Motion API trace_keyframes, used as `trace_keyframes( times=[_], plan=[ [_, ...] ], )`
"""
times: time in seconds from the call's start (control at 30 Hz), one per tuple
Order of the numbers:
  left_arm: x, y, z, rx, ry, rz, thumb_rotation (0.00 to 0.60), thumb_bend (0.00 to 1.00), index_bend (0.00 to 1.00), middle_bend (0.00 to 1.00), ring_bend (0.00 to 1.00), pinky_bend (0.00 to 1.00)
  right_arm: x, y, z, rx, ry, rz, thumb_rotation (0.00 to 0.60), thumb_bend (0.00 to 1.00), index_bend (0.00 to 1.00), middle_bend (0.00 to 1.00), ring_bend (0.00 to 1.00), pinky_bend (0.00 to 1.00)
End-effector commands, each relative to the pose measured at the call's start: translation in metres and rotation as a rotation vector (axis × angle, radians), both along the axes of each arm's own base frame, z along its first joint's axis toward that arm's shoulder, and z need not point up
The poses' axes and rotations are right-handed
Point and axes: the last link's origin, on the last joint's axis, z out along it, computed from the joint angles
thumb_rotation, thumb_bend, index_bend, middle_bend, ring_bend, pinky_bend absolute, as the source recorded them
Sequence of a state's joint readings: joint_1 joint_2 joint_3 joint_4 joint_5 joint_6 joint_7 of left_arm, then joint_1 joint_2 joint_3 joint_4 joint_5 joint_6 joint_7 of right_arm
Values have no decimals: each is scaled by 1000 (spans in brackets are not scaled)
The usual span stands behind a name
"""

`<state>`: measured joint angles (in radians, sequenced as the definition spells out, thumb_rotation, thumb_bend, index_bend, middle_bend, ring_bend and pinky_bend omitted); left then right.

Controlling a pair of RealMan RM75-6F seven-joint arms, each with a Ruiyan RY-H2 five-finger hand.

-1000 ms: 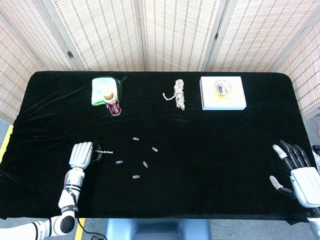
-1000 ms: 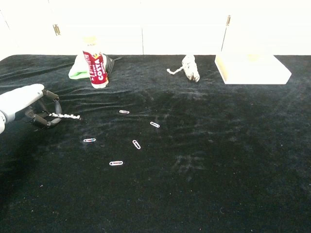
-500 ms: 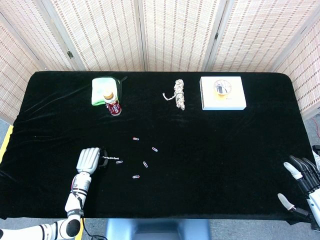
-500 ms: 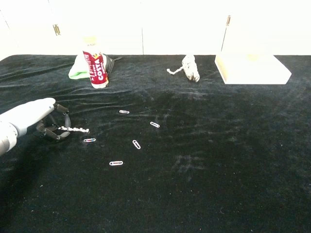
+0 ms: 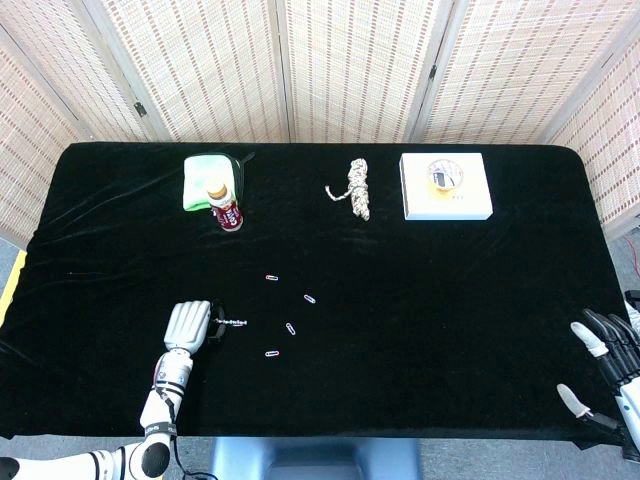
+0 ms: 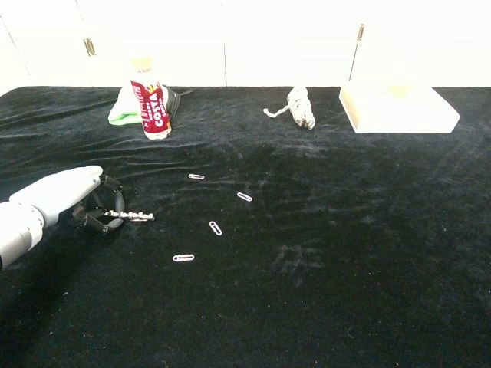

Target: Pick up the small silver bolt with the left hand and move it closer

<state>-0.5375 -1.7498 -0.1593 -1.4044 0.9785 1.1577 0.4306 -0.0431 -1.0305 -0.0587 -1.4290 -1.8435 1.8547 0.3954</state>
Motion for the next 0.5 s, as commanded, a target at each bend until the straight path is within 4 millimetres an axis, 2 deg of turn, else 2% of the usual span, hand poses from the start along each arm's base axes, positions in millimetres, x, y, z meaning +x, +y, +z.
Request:
trace_keyframes(
  times=[0.03, 0.23, 0.5],
  plan=[
    [-1, -2, 4, 9, 4, 0, 600, 601, 832, 1000, 1000, 1000, 0, -1, 0, 1, 0, -3, 600, 333, 0, 0, 0, 0],
    [2, -20, 26, 47, -18, -1, 600, 601, 832, 1000, 1000, 1000, 0, -8, -3, 15, 9, -16, 600, 333, 0, 0, 0, 0],
    [9, -47, 22, 43, -37, 2, 600, 602, 832, 1000, 1000, 1000, 1, -5, 1, 14, -10, -1, 600, 333, 0, 0, 0, 0]
  ],
)
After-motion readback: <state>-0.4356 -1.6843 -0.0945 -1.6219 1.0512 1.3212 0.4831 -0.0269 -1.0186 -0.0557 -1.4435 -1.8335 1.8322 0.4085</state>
